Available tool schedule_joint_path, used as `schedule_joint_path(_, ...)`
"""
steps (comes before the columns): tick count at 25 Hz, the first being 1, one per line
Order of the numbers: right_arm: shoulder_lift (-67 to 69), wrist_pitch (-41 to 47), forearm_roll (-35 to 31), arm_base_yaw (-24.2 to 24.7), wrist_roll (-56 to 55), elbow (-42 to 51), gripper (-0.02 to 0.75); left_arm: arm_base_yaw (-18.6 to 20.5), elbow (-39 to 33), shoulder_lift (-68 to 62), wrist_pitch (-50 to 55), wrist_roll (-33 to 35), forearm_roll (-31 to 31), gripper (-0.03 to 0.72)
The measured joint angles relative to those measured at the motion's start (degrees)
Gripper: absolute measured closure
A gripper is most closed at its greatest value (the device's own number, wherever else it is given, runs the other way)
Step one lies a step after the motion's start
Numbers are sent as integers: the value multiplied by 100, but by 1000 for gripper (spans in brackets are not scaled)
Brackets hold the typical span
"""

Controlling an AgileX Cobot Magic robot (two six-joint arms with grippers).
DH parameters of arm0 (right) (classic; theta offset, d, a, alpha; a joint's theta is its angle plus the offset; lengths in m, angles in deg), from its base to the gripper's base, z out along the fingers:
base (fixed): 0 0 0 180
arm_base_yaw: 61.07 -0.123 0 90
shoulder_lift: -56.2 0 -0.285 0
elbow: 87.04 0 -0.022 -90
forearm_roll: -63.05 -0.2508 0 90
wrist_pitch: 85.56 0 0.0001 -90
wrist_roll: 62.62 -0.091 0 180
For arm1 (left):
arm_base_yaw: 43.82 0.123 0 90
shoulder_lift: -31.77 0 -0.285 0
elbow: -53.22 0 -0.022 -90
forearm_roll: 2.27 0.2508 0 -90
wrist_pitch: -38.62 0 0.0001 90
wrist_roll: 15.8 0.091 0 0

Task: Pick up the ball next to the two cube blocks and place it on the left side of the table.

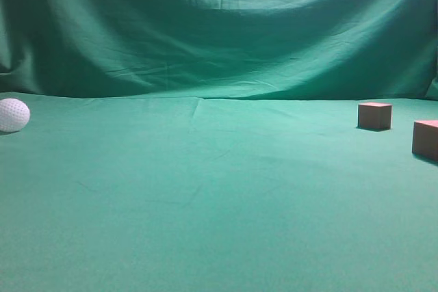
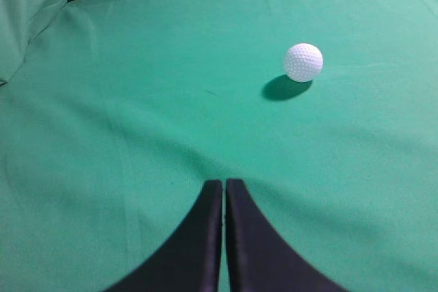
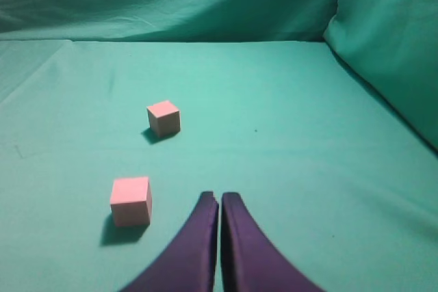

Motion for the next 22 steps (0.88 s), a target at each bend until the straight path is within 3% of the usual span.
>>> schedule_joint_path(7,-14,472,-31,0,-23,9,738,0,0,0,0,0,0,688)
schedule_joint_path(22,-14,498,-31,0,-23,9,738,0,0,0,0,0,0,688)
